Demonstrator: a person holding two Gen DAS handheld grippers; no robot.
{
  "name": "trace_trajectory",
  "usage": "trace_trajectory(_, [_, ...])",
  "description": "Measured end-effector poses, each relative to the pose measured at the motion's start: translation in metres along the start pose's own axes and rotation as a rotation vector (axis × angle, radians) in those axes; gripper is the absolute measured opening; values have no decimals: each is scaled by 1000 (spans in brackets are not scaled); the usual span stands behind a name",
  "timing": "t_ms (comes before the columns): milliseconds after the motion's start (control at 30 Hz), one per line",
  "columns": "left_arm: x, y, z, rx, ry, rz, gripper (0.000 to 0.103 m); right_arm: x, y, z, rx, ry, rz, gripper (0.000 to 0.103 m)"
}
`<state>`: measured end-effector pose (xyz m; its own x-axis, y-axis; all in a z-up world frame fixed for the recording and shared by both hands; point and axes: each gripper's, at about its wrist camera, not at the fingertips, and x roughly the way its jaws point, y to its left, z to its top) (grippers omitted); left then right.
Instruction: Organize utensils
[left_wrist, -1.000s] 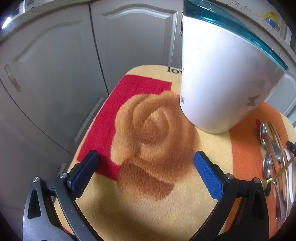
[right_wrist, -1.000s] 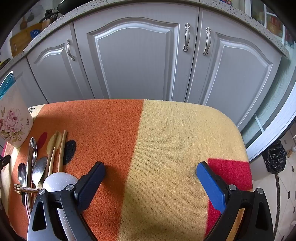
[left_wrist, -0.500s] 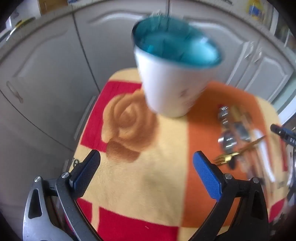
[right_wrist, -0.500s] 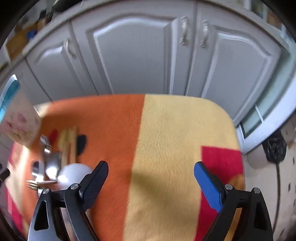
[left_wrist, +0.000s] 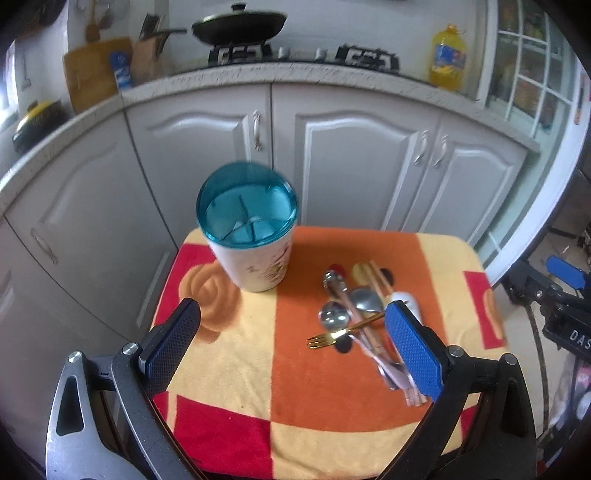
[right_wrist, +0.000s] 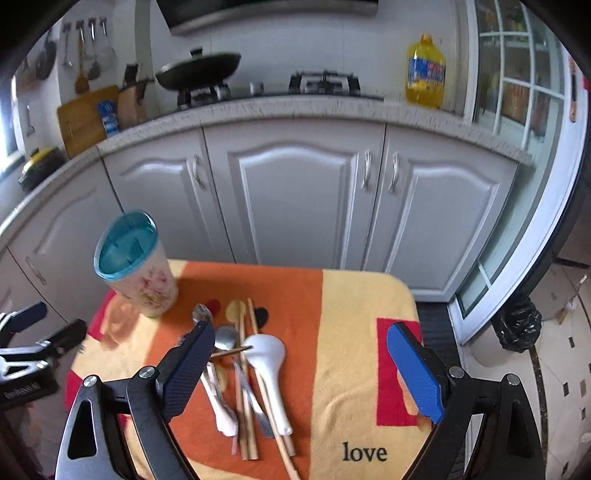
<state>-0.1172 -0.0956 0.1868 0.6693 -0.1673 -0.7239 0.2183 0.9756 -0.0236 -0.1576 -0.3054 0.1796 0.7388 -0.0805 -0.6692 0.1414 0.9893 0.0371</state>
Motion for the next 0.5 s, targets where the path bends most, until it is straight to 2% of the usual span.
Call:
trace_trajectory(167, [-23, -20, 0, 39, -44, -10, 101, -28, 5, 2, 4, -51, -13, 93])
trace_trajectory(500, [-51, -36, 1, 43, -93, -6, 101, -51, 10, 2, -7, -76, -22, 93])
